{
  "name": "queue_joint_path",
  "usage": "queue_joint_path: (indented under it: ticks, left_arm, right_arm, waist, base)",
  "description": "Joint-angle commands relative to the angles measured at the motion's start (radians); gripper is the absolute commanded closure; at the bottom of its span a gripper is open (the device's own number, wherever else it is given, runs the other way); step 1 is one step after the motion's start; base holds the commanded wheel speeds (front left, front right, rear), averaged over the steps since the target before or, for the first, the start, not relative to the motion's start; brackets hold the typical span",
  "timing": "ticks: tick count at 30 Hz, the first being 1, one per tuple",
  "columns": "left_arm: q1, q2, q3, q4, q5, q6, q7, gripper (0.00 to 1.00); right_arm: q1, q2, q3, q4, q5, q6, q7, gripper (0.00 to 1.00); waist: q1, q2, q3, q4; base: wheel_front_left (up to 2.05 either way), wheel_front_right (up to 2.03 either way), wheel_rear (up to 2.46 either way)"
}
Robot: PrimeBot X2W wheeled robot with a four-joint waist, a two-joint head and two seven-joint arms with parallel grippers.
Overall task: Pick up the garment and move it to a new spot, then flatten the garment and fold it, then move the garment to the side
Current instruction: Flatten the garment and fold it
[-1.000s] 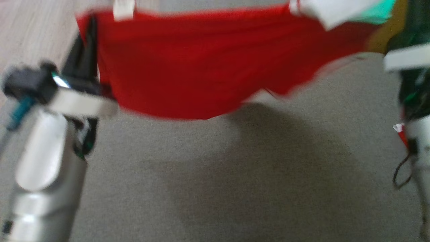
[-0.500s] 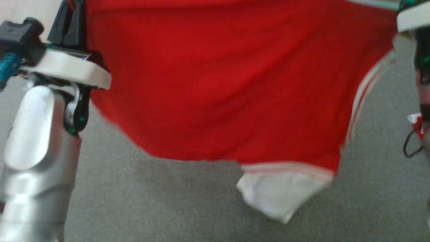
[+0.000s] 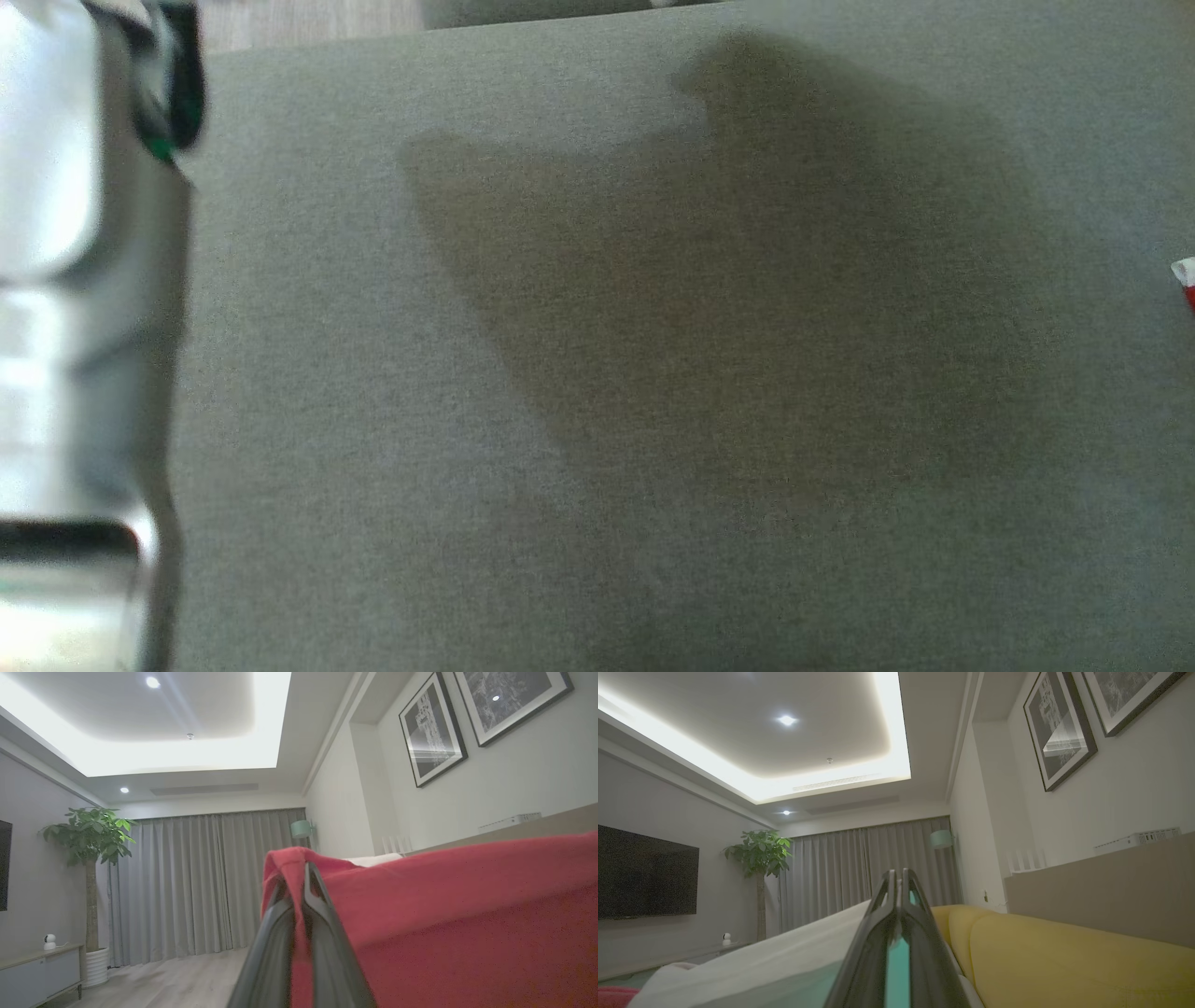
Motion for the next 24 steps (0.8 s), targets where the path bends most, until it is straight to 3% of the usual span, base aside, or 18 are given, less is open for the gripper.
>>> queue_joint_path:
  ticks: [1, 5, 14, 18, 24]
  left_arm:
    - [0.087, 0.020, 0.037, -0.027, 0.009, -0.004, -0.003, 1.00]
    - [0.248, -0.018, 0.060, -0.013, -0.006, -0.009, -0.003, 1.00]
    - [0.683, -0.142, 0.155, 0.020, -0.040, -0.048, -0.003, 1.00]
    - [0.825, -0.158, 0.187, 0.011, -0.049, -0.052, -0.003, 1.00]
    - [0.985, -0.159, 0.153, -0.007, -0.111, -0.052, -0.003, 1.00]
  right_arm:
    - [0.065, 0.000, 0.000, -0.028, 0.008, -0.001, -0.005, 1.00]
    - [0.193, -0.008, 0.005, -0.040, 0.039, -0.001, -0.005, 1.00]
    - [0.686, -0.007, 0.042, -0.095, 0.193, -0.001, -0.005, 1.00]
    - [0.868, 0.006, 0.078, -0.111, 0.240, -0.001, -0.005, 1.00]
    - [1.073, 0.026, 0.062, -0.150, 0.265, -0.001, -0.005, 1.00]
  waist:
    - [-0.0001, 0.0000, -0.001, 0.001]
    - [-0.0001, 0.0000, -0.005, 0.003]
    - [-0.0001, 0.0000, -0.037, -0.006]
    - [-0.0001, 0.0000, -0.078, -0.014]
    - [-0.0001, 0.0000, -0.144, -0.017]
  base:
    - [0.00, 0.00, 0.00]
    - [0.00, 0.00, 0.00]
    - [0.00, 0.00, 0.00]
    - [0.00, 0.00, 0.00]
    - [0.00, 0.00, 0.00]
